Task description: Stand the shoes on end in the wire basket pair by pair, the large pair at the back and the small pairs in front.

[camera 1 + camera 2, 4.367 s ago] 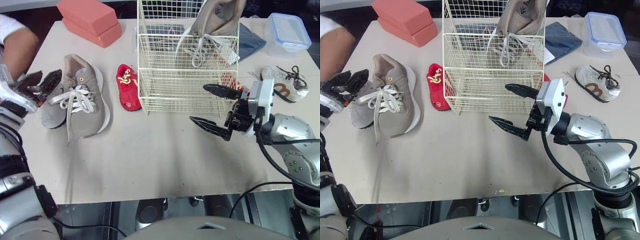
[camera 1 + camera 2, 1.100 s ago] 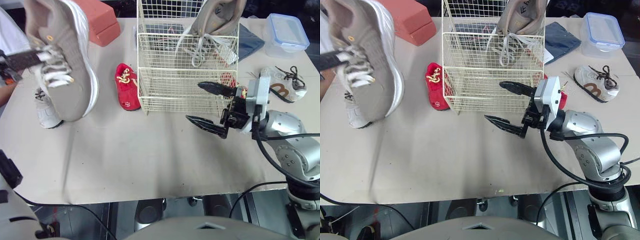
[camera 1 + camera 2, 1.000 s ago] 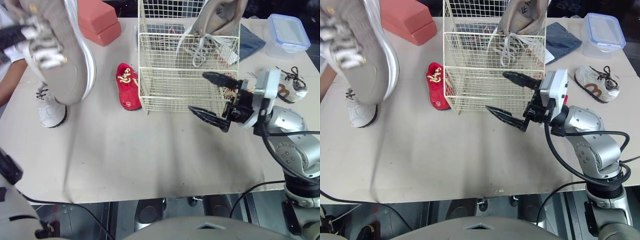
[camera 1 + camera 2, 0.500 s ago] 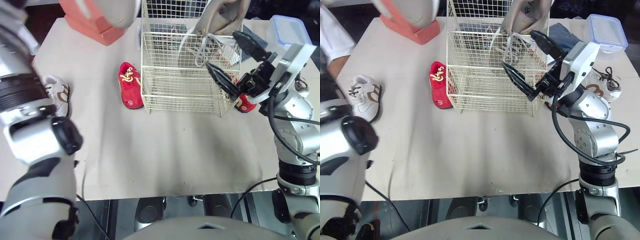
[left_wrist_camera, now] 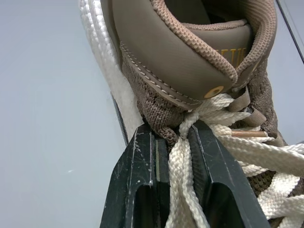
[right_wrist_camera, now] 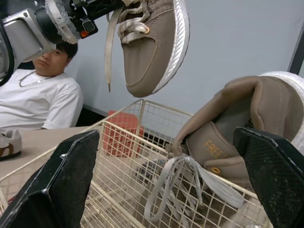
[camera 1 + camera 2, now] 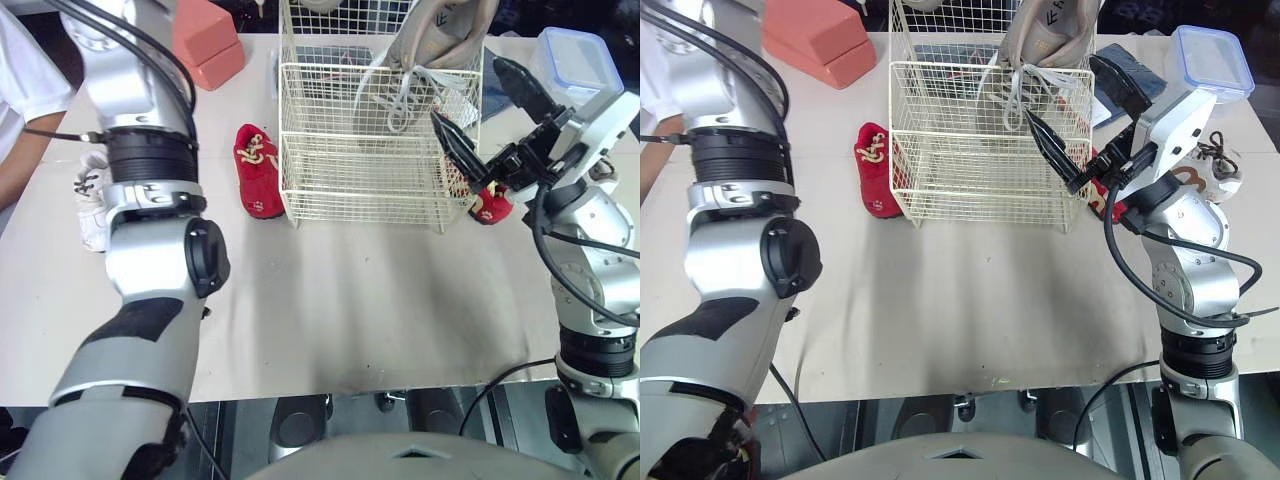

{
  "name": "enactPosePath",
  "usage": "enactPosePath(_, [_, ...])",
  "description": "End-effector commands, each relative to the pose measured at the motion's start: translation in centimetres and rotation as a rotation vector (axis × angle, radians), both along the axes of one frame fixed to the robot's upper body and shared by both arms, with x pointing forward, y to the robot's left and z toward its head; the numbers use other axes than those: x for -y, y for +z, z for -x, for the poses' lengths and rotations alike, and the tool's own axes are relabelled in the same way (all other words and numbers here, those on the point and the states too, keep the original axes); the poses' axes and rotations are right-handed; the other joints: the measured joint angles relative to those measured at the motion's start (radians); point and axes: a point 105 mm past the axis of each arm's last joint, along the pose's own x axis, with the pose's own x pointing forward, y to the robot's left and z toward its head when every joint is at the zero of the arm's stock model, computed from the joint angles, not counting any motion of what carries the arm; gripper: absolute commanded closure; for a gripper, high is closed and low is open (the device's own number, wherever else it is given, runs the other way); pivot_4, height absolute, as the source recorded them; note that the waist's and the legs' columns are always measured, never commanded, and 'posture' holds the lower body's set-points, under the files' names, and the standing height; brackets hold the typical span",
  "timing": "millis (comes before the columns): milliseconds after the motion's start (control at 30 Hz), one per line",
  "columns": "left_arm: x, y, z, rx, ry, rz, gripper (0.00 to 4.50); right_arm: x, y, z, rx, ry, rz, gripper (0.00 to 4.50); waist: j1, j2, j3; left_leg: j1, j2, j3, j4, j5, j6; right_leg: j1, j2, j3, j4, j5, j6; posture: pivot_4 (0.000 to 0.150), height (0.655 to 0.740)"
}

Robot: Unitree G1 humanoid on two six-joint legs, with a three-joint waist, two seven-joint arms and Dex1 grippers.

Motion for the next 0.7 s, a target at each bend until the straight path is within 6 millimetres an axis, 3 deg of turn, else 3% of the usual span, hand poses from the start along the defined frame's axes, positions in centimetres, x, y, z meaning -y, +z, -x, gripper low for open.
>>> enactPosePath(33, [0.4, 0.1, 0.8, 0.088, 0.051, -0.009, 4.24, 0.9, 1.2, 1.0, 0.065, -0.034, -0.014, 0.0, -0.001, 0.0, 0.0, 0.0, 0.0, 0.0, 0.0, 0.0, 0.0, 0.0, 0.0, 0.0, 0.0, 0.0, 0.0, 0.15, 0.686])
enactPosePath(233, [0.8, -2.3, -0.6, 0.068, 0.128, -0.037, 4.24, 0.7, 0.9, 1.1, 0.055, -0.024, -0.019, 0.0, -0.001, 0.0, 0.0, 0.0, 0.0, 0.0, 0.0, 0.0, 0.0, -0.001, 0.0, 0.0, 0.0, 0.0, 0.0, 0.15, 0.686])
enactPosePath(700, [2.4, -9.9, -4.3, -0.184, 0.16, -0.13, 4.24, 0.9, 0.8, 1.2, 0.049, -0.014, -0.018, 0.0, 0.001, 0.0, 0.0, -0.001, 0.0, 0.0, 0.0, 0.0, 0.0, -0.002, 0.0, -0.001, 0.002, 0.0, 0.0, 0.15, 0.686])
